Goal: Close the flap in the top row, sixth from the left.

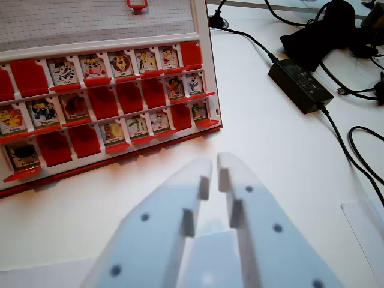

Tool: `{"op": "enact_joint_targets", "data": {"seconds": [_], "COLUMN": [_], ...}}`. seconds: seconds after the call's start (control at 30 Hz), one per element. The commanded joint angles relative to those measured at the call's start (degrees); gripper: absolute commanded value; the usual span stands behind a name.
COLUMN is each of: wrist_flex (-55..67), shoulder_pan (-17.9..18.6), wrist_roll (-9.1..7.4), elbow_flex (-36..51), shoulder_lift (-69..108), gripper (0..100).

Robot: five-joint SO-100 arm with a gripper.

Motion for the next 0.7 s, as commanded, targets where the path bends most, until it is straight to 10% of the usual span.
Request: {"op": "enact_joint_targets", "data": {"seconds": [0.0,0.67], "wrist_flex": [-1.49,-14.94], "shoulder_pan": [0.53,2.02], "wrist_roll": [-0.53,-0.97], "elbow_flex": [-2.02,-11.16], "shoulder_lift": [-2.29,-26.63], "gripper": [0,0]}}
